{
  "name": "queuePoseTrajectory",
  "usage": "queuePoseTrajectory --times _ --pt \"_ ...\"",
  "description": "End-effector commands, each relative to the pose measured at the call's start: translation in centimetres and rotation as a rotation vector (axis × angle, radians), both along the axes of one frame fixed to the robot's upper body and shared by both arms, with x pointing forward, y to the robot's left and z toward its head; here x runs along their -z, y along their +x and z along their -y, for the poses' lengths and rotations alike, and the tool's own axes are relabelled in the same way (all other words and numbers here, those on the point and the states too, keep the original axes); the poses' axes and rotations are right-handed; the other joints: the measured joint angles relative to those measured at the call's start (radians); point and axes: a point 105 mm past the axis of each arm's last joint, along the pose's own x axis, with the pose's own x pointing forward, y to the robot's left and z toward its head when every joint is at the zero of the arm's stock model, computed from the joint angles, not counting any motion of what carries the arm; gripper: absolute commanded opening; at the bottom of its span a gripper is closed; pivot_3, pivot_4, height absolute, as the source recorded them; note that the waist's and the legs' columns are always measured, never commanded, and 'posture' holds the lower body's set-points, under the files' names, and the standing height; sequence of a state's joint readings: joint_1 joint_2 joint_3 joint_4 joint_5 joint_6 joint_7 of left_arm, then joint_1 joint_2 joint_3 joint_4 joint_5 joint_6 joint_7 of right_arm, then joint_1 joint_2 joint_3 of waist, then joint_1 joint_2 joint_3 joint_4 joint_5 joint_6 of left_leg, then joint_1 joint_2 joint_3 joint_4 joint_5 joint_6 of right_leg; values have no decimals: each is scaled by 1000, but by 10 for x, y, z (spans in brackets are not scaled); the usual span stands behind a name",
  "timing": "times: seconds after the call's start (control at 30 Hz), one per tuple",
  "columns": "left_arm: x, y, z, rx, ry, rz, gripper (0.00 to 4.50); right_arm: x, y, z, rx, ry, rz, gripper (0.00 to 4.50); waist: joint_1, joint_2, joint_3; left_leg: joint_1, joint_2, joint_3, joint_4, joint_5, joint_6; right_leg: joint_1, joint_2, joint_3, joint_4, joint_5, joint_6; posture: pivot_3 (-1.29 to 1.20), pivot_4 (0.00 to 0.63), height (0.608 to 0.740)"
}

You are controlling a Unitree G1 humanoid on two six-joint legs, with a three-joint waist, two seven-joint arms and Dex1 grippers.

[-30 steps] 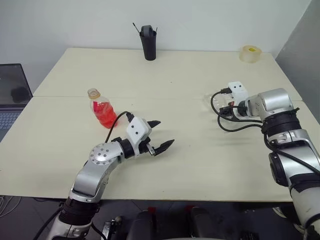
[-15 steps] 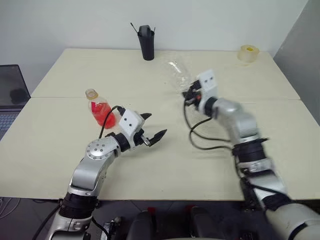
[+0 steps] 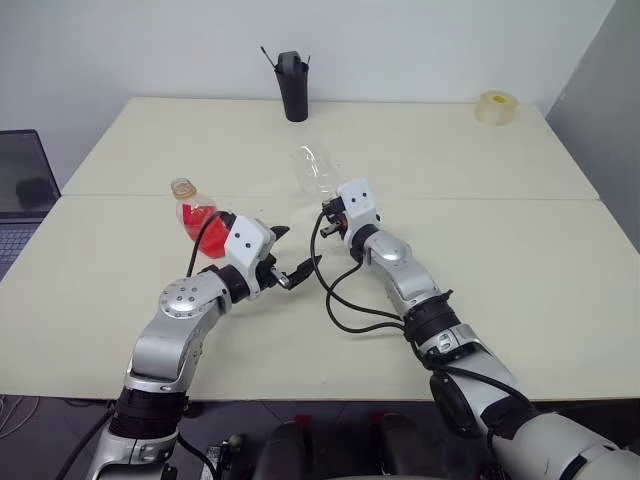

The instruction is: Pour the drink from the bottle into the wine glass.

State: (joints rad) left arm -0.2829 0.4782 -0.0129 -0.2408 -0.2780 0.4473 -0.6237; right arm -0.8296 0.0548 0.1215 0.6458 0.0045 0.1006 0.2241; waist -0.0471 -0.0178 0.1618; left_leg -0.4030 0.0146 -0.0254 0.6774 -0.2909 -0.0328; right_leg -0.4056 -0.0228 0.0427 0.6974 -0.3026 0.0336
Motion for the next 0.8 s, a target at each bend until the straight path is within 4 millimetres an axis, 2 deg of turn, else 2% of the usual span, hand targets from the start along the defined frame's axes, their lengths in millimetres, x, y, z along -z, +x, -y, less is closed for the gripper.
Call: queuePoseTrajectory --times 0.03,0.2,0.6,0.8 --pt "-13 2 0 15 4 56 4500 20 -5 38 42 -46 -52 296 8 0 -1 0 0 0 0 0 0 0 0 0 0 0 0 0 150 740" --pt "-12 5 3 35 9 61 4500 38 -24 70 59 -53 -89 291 22 -1 -4 0 -2 0 0 0 0 2 -2 0 -1 0 0 0 150 740" --pt "-14 9 6 69 20 66 4500 81 -52 99 85 -115 -197 288 21 -2 -8 3 -1 -1 0 -2 4 5 -1 -1 -2 0 0 0 150 740" --pt "-15 9 5 74 30 66 4500 96 -68 114 58 -148 -232 287 29 -2 -14 14 -2 -12 -2 -3 5 27 -1 -7 -17 0 1 0 150 740"
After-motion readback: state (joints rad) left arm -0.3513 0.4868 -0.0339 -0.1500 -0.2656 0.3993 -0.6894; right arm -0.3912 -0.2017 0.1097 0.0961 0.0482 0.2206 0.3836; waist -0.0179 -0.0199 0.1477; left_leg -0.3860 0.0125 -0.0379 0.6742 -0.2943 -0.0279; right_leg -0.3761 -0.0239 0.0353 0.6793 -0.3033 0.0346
